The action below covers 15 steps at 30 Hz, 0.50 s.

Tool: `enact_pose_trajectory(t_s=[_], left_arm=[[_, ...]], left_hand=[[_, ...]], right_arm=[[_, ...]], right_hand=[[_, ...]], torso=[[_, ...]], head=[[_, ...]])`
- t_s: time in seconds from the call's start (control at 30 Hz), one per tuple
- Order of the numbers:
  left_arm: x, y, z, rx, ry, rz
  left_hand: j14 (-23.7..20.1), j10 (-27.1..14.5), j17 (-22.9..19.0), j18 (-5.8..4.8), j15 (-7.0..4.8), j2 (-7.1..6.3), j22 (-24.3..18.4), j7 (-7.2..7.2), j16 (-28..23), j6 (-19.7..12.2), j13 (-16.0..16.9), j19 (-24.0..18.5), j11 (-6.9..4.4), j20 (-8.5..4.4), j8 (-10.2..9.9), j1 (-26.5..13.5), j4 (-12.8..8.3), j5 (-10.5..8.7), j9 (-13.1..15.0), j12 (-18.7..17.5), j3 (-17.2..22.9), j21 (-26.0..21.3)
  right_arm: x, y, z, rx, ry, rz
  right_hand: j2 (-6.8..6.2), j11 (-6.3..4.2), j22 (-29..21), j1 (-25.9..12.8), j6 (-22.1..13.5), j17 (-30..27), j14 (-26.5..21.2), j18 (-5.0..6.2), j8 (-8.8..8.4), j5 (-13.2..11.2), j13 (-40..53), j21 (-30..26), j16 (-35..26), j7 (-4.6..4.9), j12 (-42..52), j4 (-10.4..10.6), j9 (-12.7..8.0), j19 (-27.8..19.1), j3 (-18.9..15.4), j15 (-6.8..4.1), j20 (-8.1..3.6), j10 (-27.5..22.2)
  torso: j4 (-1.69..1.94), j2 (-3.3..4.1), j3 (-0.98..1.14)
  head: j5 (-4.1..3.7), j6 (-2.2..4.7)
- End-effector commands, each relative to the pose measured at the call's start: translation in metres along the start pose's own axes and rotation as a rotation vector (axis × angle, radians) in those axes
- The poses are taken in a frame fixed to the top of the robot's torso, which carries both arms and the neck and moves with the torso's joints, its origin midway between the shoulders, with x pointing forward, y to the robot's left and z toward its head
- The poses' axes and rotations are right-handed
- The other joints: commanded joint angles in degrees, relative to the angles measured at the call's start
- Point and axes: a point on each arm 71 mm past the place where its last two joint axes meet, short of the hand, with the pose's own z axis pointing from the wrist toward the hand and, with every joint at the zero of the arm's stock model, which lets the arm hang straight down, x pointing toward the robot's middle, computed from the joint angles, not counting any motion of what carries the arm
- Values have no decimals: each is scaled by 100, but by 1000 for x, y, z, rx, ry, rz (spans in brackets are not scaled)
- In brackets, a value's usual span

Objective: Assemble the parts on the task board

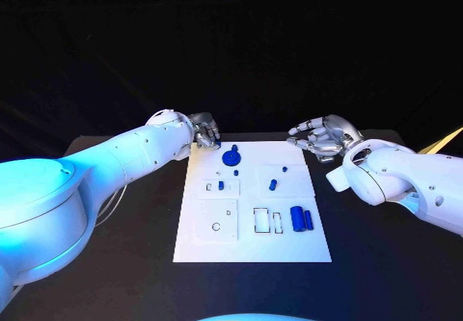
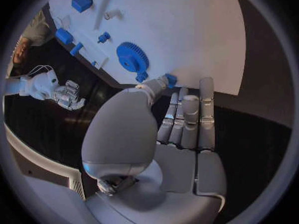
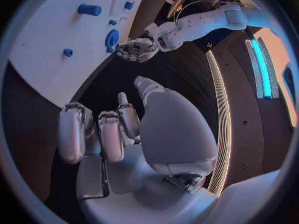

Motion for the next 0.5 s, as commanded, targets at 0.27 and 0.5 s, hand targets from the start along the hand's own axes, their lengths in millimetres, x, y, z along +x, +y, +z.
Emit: enact_pose_trajectory(t_s=[0.27,0.5], left_arm=[[3,-2,1,-2,22,-13],[4,-2,1,-9,31,-12]], left_hand=[[-102,-395,-186,32,37,45,-95,93,148,88,-138,-72,88,48,-93,-57,114,-81,-126,-226,-319,-168],[-118,-382,-235,34,25,147,-99,20,188,327,-159,-62,73,41,0,38,114,-81,-143,-226,-333,-176]], right_arm=[[2,1,1,-3,7,-1],[3,1,1,-4,9,-1]], right_hand=[[-27,-13,705,-254,-52,971,434,106,132,8,204,-120,-76,-7,-34,23,-36,-21,215,-67,-38,-40],[-27,-13,705,-254,-52,971,434,106,132,8,204,-120,-76,-7,-34,23,-36,-21,215,-67,-38,-40]], torso=[[-6,5,5],[-20,14,5]], head=[[-13,-11],[-17,-34]])
